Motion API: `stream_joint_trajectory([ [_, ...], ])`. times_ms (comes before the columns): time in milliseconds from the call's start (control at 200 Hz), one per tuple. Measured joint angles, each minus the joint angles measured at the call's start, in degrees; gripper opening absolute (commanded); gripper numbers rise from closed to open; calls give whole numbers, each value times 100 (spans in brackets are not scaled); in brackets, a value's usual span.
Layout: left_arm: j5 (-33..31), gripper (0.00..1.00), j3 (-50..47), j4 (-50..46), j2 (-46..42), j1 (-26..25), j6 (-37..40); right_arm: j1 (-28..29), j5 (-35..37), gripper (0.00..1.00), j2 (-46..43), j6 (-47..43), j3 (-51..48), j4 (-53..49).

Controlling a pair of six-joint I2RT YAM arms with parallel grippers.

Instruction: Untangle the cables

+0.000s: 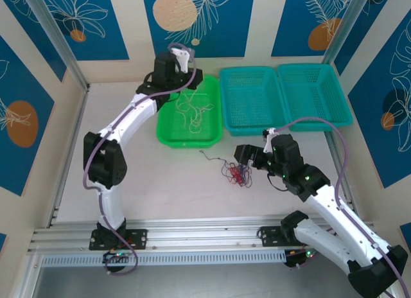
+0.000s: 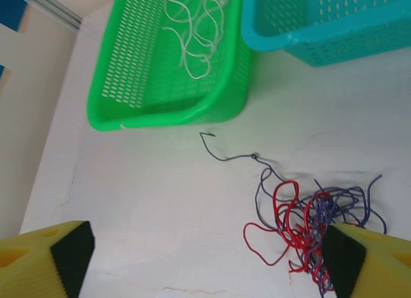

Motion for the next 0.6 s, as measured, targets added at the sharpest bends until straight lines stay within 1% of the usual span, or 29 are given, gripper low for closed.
stream_joint_trajectory([
  [100,-199,64,-243,-146,210,59,-114,-24,-9,100,254,39,4,-153],
  [185,-293,73,-518,-133,190,125,-177,-74,-4,100,400,57,28,-317],
  [270,-332,75,-761,-94,48,173,-175,-199,-9,100,490,105,46,-402],
  [375,-260,75,-1137,-20,-474,177,-168,-396,-61,100,621,192,44,-439],
  [505,76,74,-1853,385,-1687,66,-192,-555,-164,100,879,264,26,-369],
  [565,162,74,-2240,627,-2330,-109,-184,-608,-243,100,1047,302,9,-306],
  [600,195,74,-2505,754,-2743,-306,-162,-634,-282,100,1161,306,-15,-262],
])
